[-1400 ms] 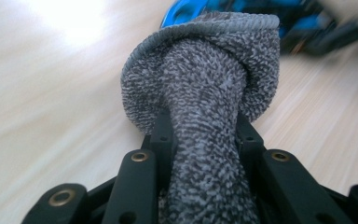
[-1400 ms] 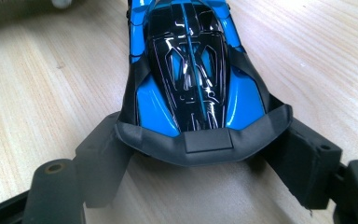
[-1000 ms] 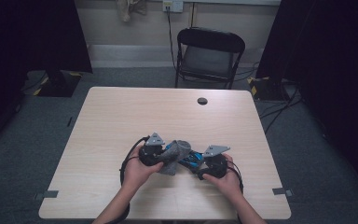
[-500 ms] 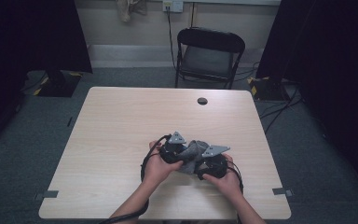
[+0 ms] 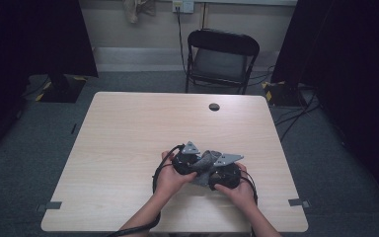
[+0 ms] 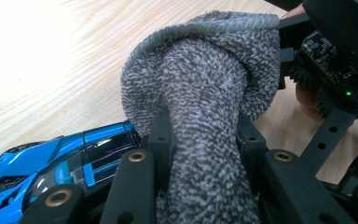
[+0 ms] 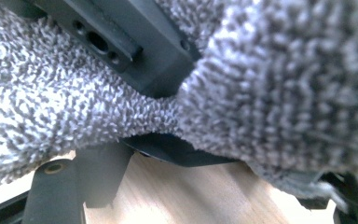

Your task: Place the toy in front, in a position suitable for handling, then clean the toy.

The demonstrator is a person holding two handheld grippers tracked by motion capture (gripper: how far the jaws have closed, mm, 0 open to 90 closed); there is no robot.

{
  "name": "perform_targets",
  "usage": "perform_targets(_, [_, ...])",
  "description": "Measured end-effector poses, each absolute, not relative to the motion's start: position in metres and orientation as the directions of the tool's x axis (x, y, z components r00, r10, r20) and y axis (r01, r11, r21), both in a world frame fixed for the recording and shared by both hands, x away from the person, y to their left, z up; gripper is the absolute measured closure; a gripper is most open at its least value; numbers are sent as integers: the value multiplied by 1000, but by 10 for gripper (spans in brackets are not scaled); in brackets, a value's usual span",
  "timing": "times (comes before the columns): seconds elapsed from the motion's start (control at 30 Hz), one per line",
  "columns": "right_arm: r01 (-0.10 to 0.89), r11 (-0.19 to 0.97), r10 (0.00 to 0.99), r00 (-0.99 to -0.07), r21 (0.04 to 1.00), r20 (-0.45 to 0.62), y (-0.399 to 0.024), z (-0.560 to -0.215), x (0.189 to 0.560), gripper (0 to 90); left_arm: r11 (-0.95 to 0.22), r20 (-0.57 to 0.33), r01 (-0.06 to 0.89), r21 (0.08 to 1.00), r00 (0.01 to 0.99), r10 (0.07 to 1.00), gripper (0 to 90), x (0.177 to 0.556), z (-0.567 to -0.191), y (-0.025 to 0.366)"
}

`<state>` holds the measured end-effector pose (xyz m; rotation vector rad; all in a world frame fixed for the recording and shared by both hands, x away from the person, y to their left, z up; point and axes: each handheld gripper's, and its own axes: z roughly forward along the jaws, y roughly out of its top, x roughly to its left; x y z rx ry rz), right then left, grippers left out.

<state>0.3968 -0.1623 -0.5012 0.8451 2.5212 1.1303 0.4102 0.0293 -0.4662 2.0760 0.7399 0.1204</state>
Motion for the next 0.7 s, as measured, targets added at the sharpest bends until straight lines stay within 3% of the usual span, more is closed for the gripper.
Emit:
perform_targets(0.4, [405, 529, 602, -799, 746, 7, -162, -501, 396, 249, -399, -212, 462, 792, 821, 531, 667, 407, -464, 25])
perform_targets(0.7, [405, 529, 601, -799, 745, 8, -162, -501, 396, 250, -440, -156, 437, 784, 826, 543, 667, 406, -466, 18])
